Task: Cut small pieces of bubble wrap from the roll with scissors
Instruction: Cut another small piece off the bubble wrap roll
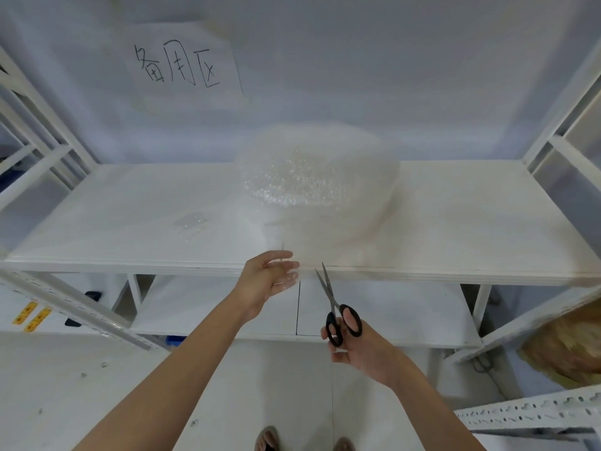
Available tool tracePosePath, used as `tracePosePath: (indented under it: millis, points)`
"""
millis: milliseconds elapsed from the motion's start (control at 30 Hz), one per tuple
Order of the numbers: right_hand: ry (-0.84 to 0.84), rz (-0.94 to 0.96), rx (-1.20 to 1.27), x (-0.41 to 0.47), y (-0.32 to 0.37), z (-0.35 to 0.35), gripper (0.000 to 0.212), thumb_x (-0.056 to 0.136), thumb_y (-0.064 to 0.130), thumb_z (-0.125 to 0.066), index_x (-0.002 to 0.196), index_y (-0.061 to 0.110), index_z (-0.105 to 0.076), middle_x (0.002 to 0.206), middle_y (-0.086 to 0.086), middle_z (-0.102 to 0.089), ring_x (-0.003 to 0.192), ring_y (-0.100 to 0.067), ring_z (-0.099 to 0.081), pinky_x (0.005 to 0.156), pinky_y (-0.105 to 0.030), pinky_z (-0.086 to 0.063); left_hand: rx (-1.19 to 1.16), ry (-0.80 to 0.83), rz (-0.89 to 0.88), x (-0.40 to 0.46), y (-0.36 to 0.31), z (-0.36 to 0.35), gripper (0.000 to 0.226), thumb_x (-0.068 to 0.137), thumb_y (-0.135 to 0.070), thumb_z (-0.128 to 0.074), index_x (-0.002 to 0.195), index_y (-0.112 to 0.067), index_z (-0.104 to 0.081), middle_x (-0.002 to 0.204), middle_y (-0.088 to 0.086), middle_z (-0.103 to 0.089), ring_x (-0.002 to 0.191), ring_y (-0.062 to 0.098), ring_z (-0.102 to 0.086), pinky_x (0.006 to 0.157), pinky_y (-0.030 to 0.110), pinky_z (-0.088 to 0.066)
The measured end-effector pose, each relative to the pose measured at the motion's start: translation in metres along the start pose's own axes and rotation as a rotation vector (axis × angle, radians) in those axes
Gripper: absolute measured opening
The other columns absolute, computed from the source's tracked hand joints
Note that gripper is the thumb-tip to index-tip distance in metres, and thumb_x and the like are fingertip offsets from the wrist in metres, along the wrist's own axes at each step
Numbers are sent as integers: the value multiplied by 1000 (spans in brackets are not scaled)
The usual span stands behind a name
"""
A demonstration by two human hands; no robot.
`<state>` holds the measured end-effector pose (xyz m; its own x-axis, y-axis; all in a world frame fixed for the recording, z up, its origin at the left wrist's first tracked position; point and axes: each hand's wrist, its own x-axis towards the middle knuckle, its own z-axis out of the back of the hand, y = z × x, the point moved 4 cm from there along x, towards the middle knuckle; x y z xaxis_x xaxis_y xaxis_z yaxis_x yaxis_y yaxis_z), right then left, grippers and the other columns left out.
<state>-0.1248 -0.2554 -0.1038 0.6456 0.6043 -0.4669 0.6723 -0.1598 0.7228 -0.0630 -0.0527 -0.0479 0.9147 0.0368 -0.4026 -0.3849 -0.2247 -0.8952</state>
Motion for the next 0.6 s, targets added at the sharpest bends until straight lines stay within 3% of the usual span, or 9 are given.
tracePosePath:
  millis: [167, 300, 600]
  points:
    - [-2, -30, -69, 6, 4, 0, 48, 73, 60, -66, 76, 13, -56, 86, -2, -62, 67, -16, -51, 74, -33, -45, 8, -22, 2, -1, 4, 3, 23, 92, 4, -60, 111, -6, -66, 104, 14, -72, 76, 18, -69, 73, 26, -59]
    - [7, -33, -160, 12, 5, -1, 50, 74, 63, -65, 75, 14, -57, 85, -1, -62, 66, -15, -52, 72, -33, -46, 8, -36, -8, 0, 1, 2, 22, 91, 2, -62, 110, -6, -66, 104, 14, -72, 75, 17, -69, 73, 23, -58]
    - [-21, -32, -112, 28, 14, -6, 43, 84, 54, -59, 72, 13, -56, 83, -3, -60, 63, -16, -51, 67, -31, -47, 91, -22, -18, 2, -4, 6, 22, 90, 1, -62, 109, -8, -66, 105, 15, -73, 78, 17, -69, 69, 17, -55]
